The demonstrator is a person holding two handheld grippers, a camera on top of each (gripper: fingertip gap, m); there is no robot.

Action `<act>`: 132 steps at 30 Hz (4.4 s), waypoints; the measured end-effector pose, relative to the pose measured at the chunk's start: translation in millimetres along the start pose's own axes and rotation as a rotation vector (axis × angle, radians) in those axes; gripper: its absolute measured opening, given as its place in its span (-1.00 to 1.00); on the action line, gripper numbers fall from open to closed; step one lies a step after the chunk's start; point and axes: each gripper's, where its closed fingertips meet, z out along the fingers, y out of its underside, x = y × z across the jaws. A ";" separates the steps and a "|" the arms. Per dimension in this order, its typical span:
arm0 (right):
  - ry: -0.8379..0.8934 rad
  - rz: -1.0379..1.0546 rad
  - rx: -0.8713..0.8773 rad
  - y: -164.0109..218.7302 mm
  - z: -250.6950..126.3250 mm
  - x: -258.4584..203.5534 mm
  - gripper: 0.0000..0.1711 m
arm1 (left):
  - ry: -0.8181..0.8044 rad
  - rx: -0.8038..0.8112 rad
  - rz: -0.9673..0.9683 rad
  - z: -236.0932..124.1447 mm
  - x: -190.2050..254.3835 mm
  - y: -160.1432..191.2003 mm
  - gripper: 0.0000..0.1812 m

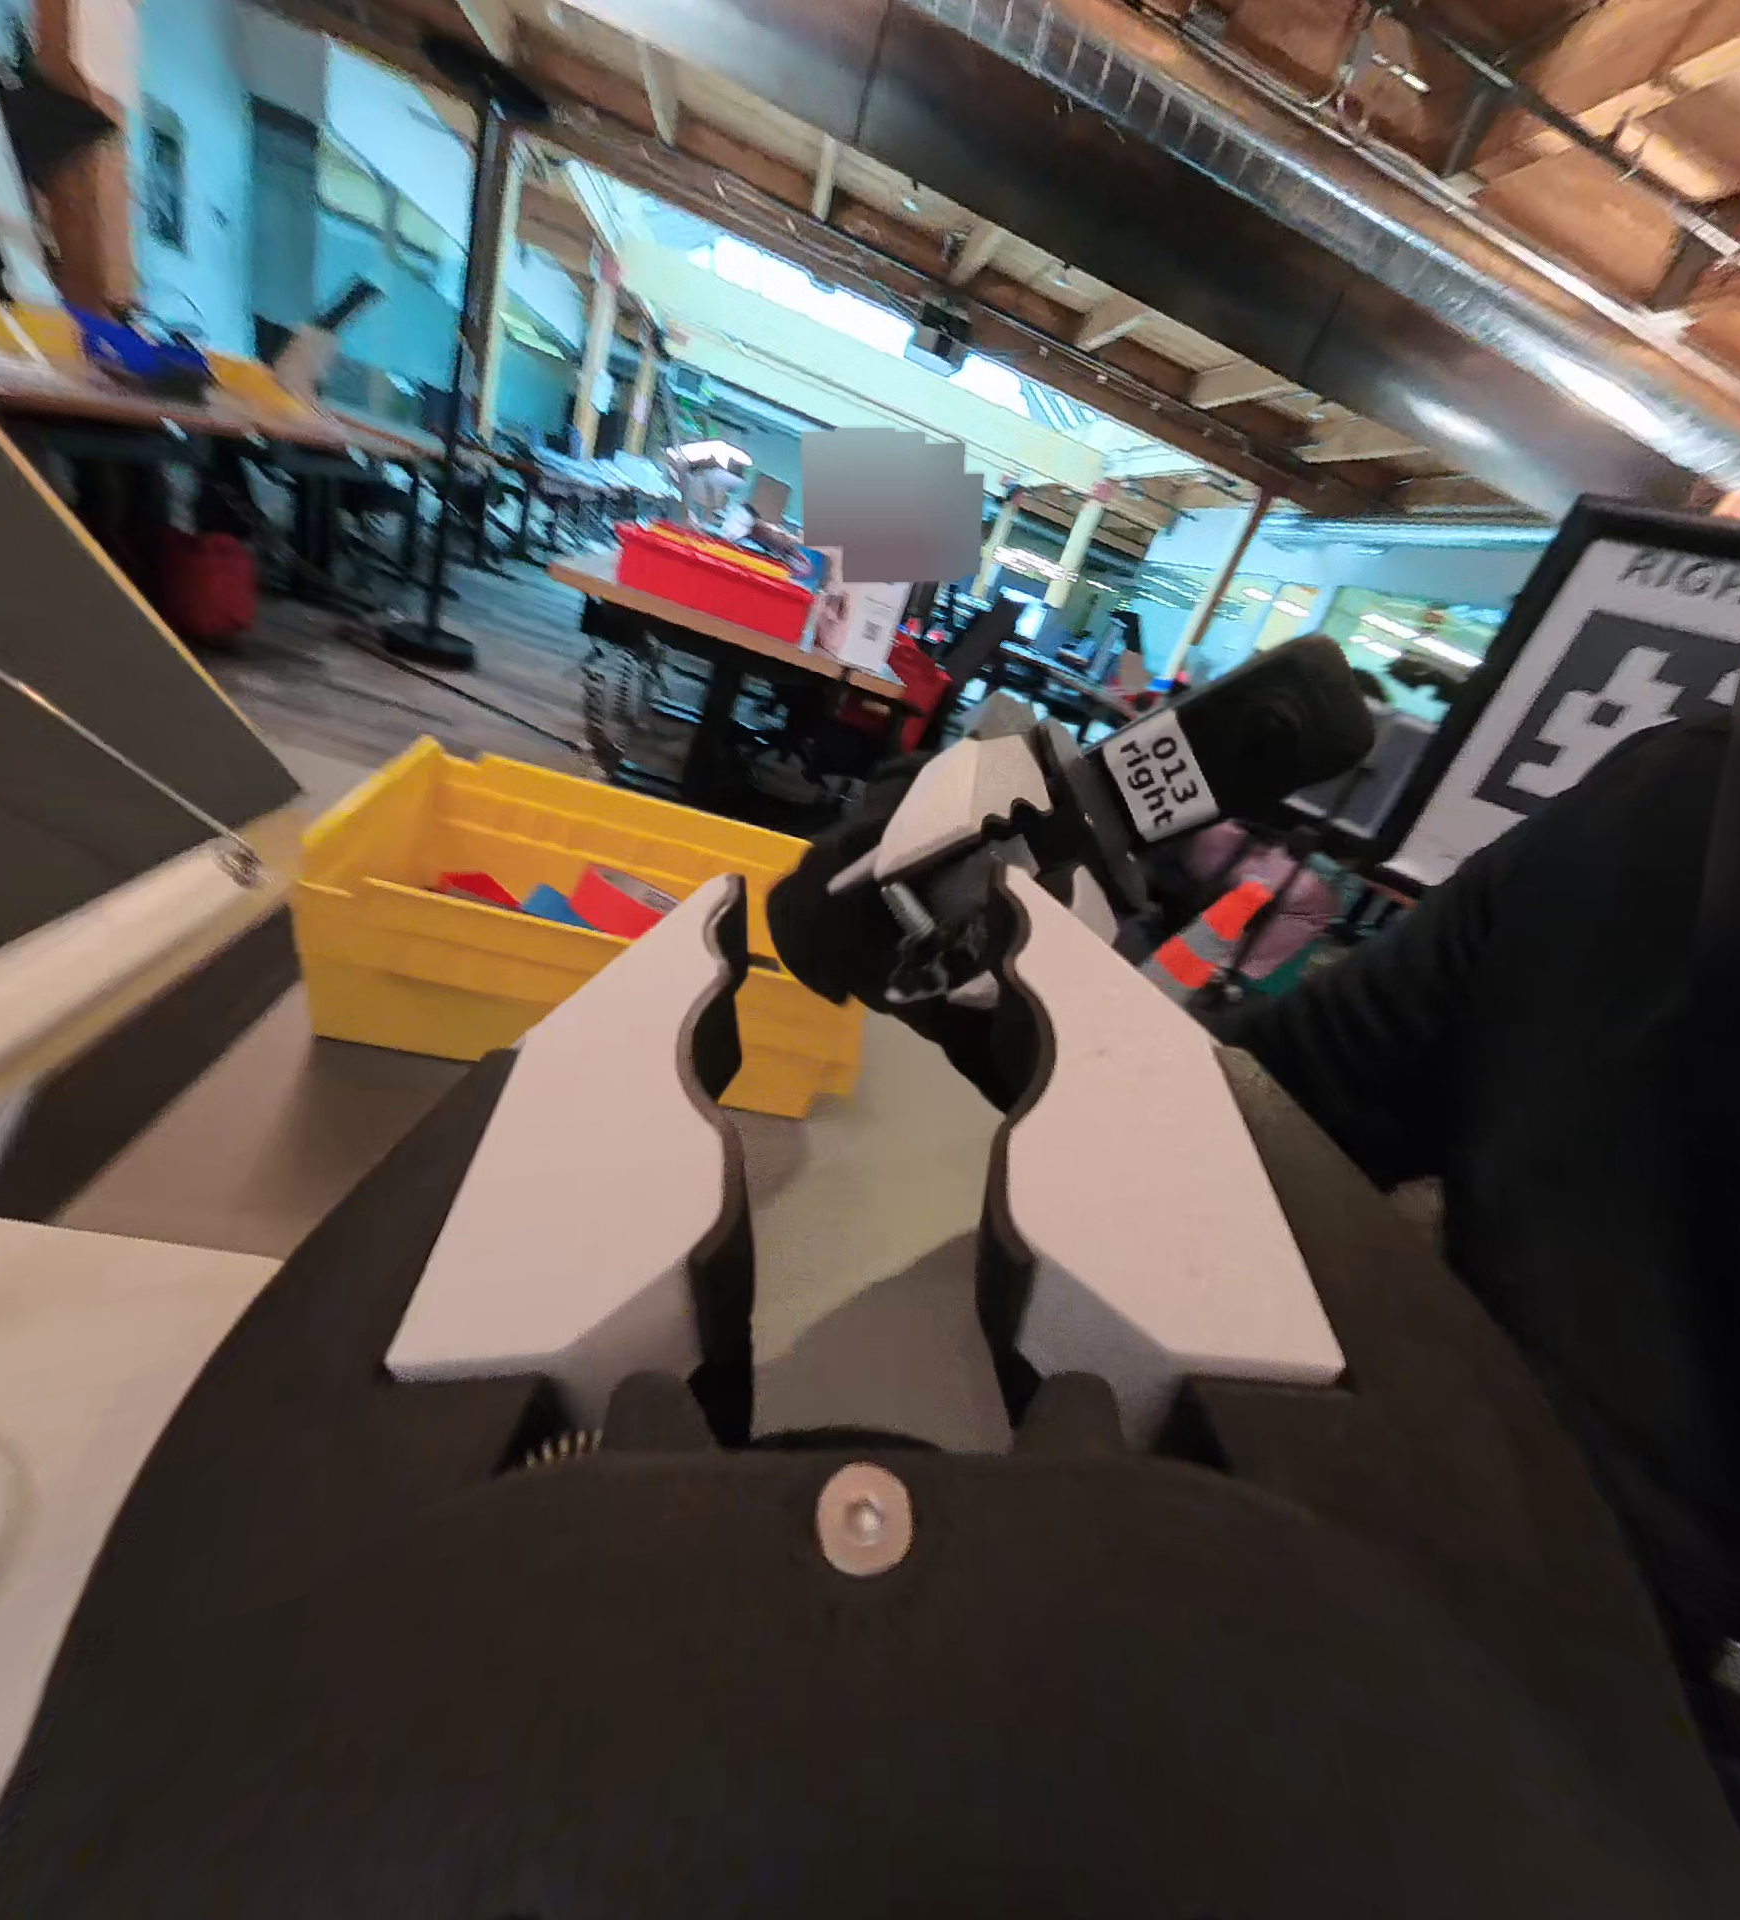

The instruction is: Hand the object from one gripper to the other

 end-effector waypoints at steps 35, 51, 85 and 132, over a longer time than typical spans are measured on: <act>-0.352 1.375 0.698 -2.4 -28.2 13.3 -0.75 | -0.684 -0.223 1.485 39.5 23.7 16.4 -0.62; -0.349 1.395 0.702 -0.8 -24.8 10.0 -0.75 | -0.725 -0.250 1.474 36.2 14.8 15.3 -0.62; -0.275 0.307 0.236 -35.6 -23.8 -20.0 -0.70 | -0.090 -0.173 0.735 1.4 54.5 14.9 -0.78; -0.286 1.120 0.474 -1.5 -35.3 17.6 -0.79 | -0.565 -0.298 1.300 16.6 19.7 10.0 -0.69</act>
